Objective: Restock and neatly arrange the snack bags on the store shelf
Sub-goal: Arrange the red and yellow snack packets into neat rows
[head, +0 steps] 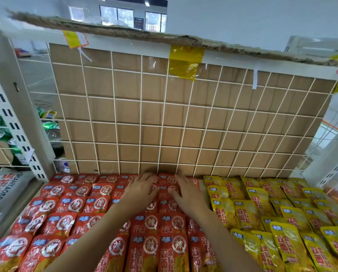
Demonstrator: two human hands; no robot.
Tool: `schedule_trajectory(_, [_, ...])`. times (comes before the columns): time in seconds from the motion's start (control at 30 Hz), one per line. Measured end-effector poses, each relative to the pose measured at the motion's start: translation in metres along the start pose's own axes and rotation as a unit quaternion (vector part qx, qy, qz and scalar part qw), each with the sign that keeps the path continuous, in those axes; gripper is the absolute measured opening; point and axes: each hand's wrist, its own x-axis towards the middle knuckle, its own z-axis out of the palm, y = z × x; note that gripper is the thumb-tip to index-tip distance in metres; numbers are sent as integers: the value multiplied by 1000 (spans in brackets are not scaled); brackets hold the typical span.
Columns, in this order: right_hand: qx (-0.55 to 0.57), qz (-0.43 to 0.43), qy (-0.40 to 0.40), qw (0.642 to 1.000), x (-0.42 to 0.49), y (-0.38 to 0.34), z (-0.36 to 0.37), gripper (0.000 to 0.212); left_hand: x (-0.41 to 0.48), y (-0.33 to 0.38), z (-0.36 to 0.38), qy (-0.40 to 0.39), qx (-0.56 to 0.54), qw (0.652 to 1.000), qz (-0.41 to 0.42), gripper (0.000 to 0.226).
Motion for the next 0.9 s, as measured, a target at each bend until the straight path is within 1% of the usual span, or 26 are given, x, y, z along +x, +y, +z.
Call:
schedule_trajectory(0.13, [-11, -17, 48, 999, -14, 3, -12, 49, -4, 2, -7, 27, -34, 999, 17, 42])
schedule_trajectory(0.23, [-13, -42, 57, 997, -28, 3, -15, 36, -8, 7, -10, 30, -34, 997, 66, 39])
schedule_trajectory(0.33, [-6, -32, 65, 997, -41, 4, -15, 25, -12, 11, -8, 15, -29, 993, 116, 35])
schedule_trajectory(0.43, [-9, -15, 53, 998, -51, 4, -14, 18, -16, 12, -4, -14, -20, 991, 133, 34])
schedule_trajectory(0.63, [0, -6, 20, 1000, -61, 2, -11, 17, -21, 13, 0, -24, -11, 989, 145, 36])
schedule_trajectory(0.9, [24, -16, 27, 999, -66, -1, -11, 16, -22, 14, 2, -27, -13, 991, 134, 37])
